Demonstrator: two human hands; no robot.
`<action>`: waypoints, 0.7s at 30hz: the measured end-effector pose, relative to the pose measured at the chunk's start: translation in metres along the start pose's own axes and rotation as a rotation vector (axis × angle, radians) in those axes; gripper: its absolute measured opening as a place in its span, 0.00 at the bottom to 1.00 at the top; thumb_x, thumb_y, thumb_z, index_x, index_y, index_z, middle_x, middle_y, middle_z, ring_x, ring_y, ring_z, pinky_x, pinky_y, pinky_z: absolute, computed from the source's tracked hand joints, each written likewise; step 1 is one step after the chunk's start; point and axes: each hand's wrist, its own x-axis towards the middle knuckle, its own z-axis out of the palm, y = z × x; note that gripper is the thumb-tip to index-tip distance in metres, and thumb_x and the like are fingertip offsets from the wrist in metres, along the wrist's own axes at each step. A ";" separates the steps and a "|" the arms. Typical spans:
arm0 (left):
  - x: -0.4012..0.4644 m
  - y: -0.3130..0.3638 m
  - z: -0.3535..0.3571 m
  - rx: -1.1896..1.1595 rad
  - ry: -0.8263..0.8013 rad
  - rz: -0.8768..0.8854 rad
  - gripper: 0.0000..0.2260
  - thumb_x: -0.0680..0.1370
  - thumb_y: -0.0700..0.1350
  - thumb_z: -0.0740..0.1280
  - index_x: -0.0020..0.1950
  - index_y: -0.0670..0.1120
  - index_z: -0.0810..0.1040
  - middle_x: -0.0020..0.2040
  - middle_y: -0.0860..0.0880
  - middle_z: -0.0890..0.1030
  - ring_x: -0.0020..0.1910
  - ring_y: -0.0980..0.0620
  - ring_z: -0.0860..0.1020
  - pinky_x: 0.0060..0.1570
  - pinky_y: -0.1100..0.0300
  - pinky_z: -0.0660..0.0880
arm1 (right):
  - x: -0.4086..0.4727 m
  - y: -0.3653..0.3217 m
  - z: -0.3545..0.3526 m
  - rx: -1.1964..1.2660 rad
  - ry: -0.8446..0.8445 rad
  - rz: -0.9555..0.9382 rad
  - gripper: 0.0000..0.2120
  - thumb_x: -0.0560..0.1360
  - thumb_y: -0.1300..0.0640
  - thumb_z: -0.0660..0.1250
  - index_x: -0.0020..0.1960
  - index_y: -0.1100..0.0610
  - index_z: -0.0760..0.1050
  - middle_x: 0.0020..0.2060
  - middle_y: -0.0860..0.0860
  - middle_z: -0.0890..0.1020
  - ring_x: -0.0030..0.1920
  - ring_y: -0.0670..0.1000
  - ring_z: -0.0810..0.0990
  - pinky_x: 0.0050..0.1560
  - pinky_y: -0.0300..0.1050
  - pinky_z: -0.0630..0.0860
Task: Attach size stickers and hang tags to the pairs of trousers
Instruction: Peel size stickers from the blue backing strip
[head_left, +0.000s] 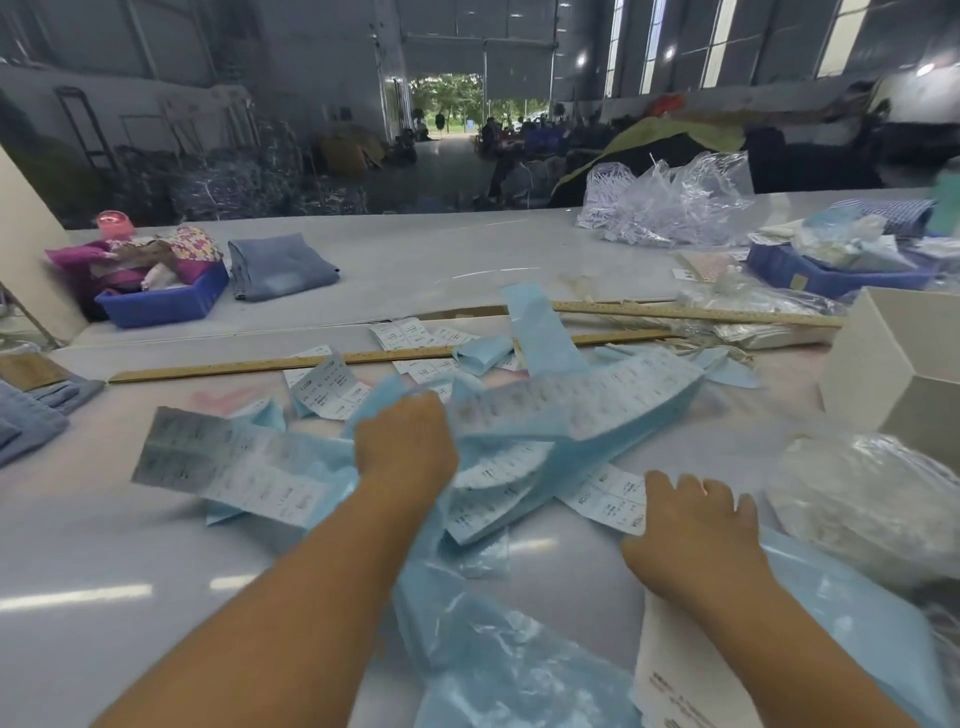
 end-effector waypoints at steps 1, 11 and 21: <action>0.003 -0.009 -0.004 -0.032 0.019 -0.059 0.14 0.76 0.43 0.64 0.61 0.47 0.71 0.49 0.48 0.79 0.43 0.47 0.76 0.39 0.56 0.70 | 0.000 0.001 0.002 0.005 -0.022 0.027 0.20 0.73 0.48 0.58 0.65 0.48 0.62 0.61 0.51 0.73 0.64 0.56 0.68 0.69 0.58 0.59; -0.013 -0.013 -0.005 -0.026 -0.031 -0.154 0.28 0.78 0.43 0.63 0.72 0.48 0.51 0.63 0.43 0.66 0.55 0.42 0.76 0.37 0.52 0.73 | -0.026 -0.004 0.002 0.088 0.362 -0.188 0.10 0.59 0.63 0.73 0.37 0.54 0.77 0.34 0.51 0.79 0.37 0.57 0.78 0.47 0.56 0.74; -0.058 0.030 0.012 0.086 -0.365 0.246 0.36 0.72 0.62 0.65 0.75 0.52 0.54 0.68 0.45 0.65 0.66 0.42 0.66 0.62 0.45 0.65 | -0.098 -0.031 -0.004 0.065 0.245 -0.355 0.17 0.59 0.47 0.75 0.43 0.54 0.79 0.40 0.53 0.78 0.41 0.56 0.79 0.40 0.52 0.74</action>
